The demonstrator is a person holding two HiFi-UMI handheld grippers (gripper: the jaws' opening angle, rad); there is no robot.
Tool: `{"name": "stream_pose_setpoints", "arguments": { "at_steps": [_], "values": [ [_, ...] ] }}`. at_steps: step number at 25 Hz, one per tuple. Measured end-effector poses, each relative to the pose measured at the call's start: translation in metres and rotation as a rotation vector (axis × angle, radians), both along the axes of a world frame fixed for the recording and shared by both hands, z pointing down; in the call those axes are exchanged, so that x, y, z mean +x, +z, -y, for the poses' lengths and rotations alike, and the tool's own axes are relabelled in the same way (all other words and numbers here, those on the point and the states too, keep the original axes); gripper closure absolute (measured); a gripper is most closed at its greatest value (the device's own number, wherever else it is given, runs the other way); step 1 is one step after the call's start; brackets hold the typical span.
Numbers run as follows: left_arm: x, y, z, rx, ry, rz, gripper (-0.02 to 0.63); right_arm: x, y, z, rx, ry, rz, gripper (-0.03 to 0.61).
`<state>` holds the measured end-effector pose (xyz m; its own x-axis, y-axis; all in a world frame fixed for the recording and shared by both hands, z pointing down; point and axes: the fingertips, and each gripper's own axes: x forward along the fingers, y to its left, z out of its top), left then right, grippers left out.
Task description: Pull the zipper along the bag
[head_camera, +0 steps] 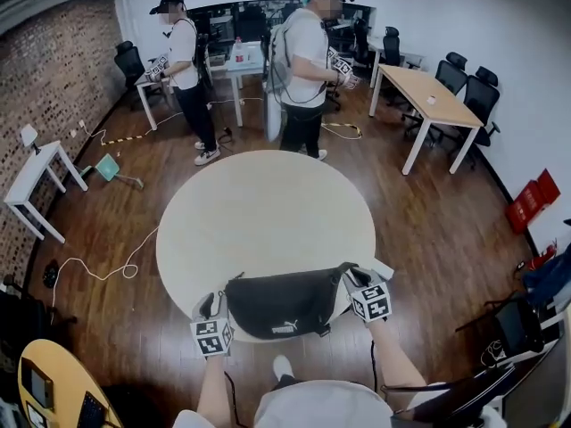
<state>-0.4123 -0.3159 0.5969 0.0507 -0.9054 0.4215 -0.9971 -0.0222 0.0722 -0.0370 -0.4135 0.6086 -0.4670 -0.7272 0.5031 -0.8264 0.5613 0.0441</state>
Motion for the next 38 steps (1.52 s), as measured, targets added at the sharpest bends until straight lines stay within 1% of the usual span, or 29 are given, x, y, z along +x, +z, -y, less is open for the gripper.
{"name": "stream_pose_setpoints", "arguments": {
  "at_steps": [3, 5, 8, 9, 11, 12, 14, 16, 18, 20, 22, 25, 29, 31, 35, 38],
  "values": [
    [0.045, -0.043, -0.028, 0.098, 0.022, 0.018, 0.482, 0.009, -0.033, -0.048, 0.078, -0.047, 0.077, 0.505],
    [0.088, -0.062, -0.054, 0.149, 0.048, 0.032, 0.493, 0.021, -0.049, -0.088, 0.120, -0.097, 0.111, 0.505],
    [0.161, -0.076, -0.105, 0.191, 0.089, 0.055, 0.503, 0.047, -0.067, -0.154, 0.159, -0.171, 0.169, 0.508],
    [0.185, -0.079, -0.122, 0.203, 0.099, 0.060, 0.509, 0.058, -0.072, -0.175, 0.170, -0.191, 0.186, 0.515],
    [0.228, -0.088, -0.155, 0.227, 0.113, 0.063, 0.522, 0.081, -0.086, -0.212, 0.193, -0.219, 0.216, 0.560],
    [0.248, -0.094, -0.171, 0.240, 0.117, 0.057, 0.532, 0.092, -0.095, -0.228, 0.204, -0.225, 0.234, 0.576],
    [0.282, -0.109, -0.201, 0.262, 0.127, 0.037, 0.562, 0.113, -0.116, -0.258, 0.228, -0.223, 0.272, 0.588],
    [0.308, -0.126, -0.228, 0.279, 0.144, 0.019, 0.591, 0.128, -0.141, -0.284, 0.256, -0.214, 0.304, 0.588],
    [0.325, -0.146, -0.250, 0.300, 0.161, 0.013, 0.595, 0.137, -0.167, -0.308, 0.285, -0.206, 0.325, 0.588],
    [0.338, -0.168, -0.269, 0.337, 0.170, 0.008, 0.597, 0.145, -0.189, -0.330, 0.307, -0.196, 0.332, 0.588],
    [0.346, -0.192, -0.285, 0.392, 0.172, 0.001, 0.595, 0.147, -0.205, -0.350, 0.320, -0.188, 0.327, 0.588],
    [0.349, -0.220, -0.301, 0.446, 0.179, 0.006, 0.597, 0.134, -0.218, -0.378, 0.343, -0.194, 0.309, 0.588],
    [0.350, -0.231, -0.321, 0.448, 0.222, 0.019, 0.597, 0.103, -0.233, -0.399, 0.389, -0.188, 0.330, 0.588],
    [0.341, -0.229, -0.331, 0.440, 0.211, 0.023, 0.597, 0.085, -0.240, -0.405, 0.401, -0.194, 0.342, 0.588],
    [0.317, -0.222, -0.346, 0.426, 0.175, 0.048, 0.597, 0.056, -0.253, -0.419, 0.434, -0.211, 0.333, 0.588],
    [0.300, -0.222, -0.357, 0.454, 0.142, 0.023, 0.597, 0.037, -0.255, -0.425, 0.437, -0.227, 0.338, 0.588]
  ]
}}
